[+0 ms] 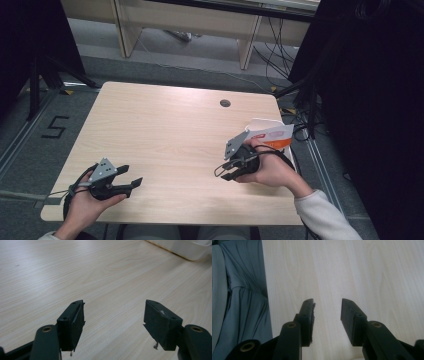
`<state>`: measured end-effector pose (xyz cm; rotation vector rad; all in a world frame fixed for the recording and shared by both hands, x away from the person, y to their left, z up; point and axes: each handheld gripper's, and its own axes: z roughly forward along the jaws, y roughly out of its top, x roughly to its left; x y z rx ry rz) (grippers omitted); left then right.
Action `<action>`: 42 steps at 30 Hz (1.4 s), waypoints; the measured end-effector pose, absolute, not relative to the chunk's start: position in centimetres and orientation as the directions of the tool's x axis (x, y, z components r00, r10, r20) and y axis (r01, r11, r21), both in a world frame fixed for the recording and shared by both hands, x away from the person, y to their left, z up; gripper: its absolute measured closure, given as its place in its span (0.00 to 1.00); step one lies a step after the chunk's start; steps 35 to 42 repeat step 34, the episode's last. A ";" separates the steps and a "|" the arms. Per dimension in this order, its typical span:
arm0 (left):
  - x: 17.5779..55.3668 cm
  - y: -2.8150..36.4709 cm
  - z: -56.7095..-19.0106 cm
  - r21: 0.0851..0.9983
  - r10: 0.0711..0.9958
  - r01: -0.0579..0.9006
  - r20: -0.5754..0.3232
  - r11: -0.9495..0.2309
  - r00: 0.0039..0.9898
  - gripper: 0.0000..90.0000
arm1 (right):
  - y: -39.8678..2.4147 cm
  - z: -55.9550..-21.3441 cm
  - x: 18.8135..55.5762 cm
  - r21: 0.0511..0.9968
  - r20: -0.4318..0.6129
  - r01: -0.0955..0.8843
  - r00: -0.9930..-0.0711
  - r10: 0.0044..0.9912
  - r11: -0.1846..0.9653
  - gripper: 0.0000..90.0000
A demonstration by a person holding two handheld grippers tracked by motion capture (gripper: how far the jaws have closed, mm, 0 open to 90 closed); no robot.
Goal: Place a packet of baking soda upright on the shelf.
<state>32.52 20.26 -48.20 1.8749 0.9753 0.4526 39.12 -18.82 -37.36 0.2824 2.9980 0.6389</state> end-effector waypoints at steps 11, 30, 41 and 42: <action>32.5 20.3 -48.2 0.868 0.782 0.436 -0.095 -0.238 0.616 0.36 | -17.0 -43.5 37.4 0.359 -0.009 0.155 -0.985 0.170 0.920 0.71; 32.5 20.3 -48.3 0.866 0.772 0.439 -0.105 -0.239 0.627 0.36 | -16.4 -46.6 35.6 0.345 0.009 0.155 -0.987 0.161 0.926 0.67; 32.6 20.2 -48.3 0.864 0.776 0.441 -0.100 -0.243 0.622 0.36 | -16.8 -46.1 35.4 0.340 -0.005 0.173 -0.983 0.186 0.924 0.66; 32.6 20.2 -48.3 0.864 0.776 0.441 -0.100 -0.243 0.622 0.36 | -16.8 -46.1 35.4 0.340 -0.005 0.173 -0.983 0.186 0.924 0.66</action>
